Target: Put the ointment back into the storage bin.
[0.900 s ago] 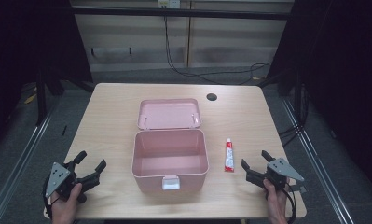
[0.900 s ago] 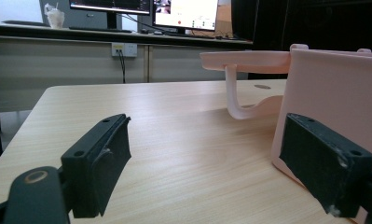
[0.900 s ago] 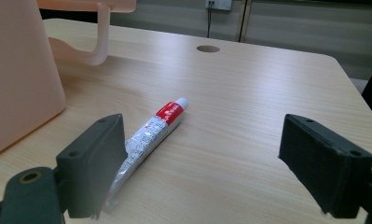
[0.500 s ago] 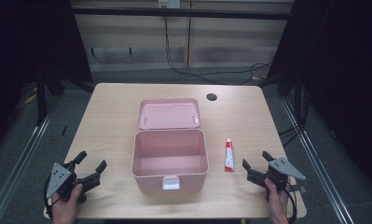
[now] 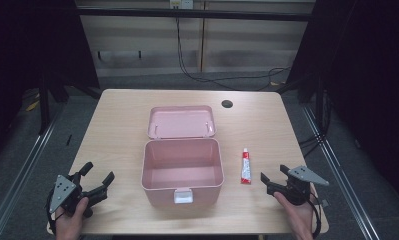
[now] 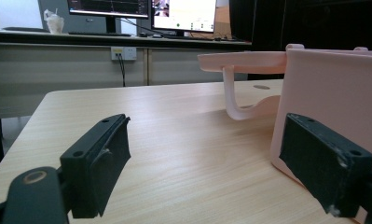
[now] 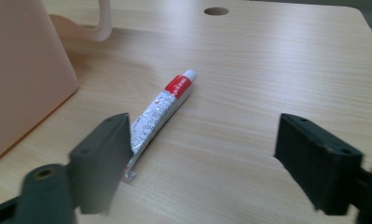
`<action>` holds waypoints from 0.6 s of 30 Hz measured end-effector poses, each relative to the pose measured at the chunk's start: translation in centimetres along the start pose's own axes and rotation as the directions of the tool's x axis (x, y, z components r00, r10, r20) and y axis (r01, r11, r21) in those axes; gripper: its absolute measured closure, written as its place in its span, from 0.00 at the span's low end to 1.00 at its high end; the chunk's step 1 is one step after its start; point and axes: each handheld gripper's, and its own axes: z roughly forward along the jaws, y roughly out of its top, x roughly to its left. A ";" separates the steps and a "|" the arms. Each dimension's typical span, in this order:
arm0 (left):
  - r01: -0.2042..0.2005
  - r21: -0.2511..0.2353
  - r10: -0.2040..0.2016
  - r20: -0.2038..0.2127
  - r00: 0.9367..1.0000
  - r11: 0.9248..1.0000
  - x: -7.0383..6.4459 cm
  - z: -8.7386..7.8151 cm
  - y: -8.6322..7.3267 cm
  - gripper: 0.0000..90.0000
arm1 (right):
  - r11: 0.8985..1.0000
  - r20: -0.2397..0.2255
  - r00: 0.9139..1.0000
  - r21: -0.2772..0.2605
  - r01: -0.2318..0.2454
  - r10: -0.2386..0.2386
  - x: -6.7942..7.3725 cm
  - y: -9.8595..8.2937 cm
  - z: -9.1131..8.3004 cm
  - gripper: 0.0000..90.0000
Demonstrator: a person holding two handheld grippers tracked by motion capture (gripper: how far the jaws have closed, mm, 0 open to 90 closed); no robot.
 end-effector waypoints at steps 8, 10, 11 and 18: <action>-0.001 -0.011 0.001 0.005 1.000 1.000 -0.1 0.0 0.0 0.17 | 0.987 -0.020 1.000 0.163 -0.015 0.018 0.6 1.8 0.7 0.25; -0.005 -0.007 0.005 0.007 1.000 1.000 0.0 0.0 0.0 0.17 | 0.983 -0.024 0.999 0.182 -0.037 0.042 0.6 2.4 0.9 0.30; -0.004 -0.008 0.004 0.008 1.000 1.000 0.0 0.0 0.0 0.17 | 0.979 -0.026 0.998 0.197 -0.043 0.049 0.6 2.8 0.9 0.30; 0.000 -0.009 0.001 0.004 1.000 1.000 0.0 -0.1 0.0 0.17 | 0.948 -0.057 0.994 0.310 -0.073 0.095 1.0 5.0 2.3 0.41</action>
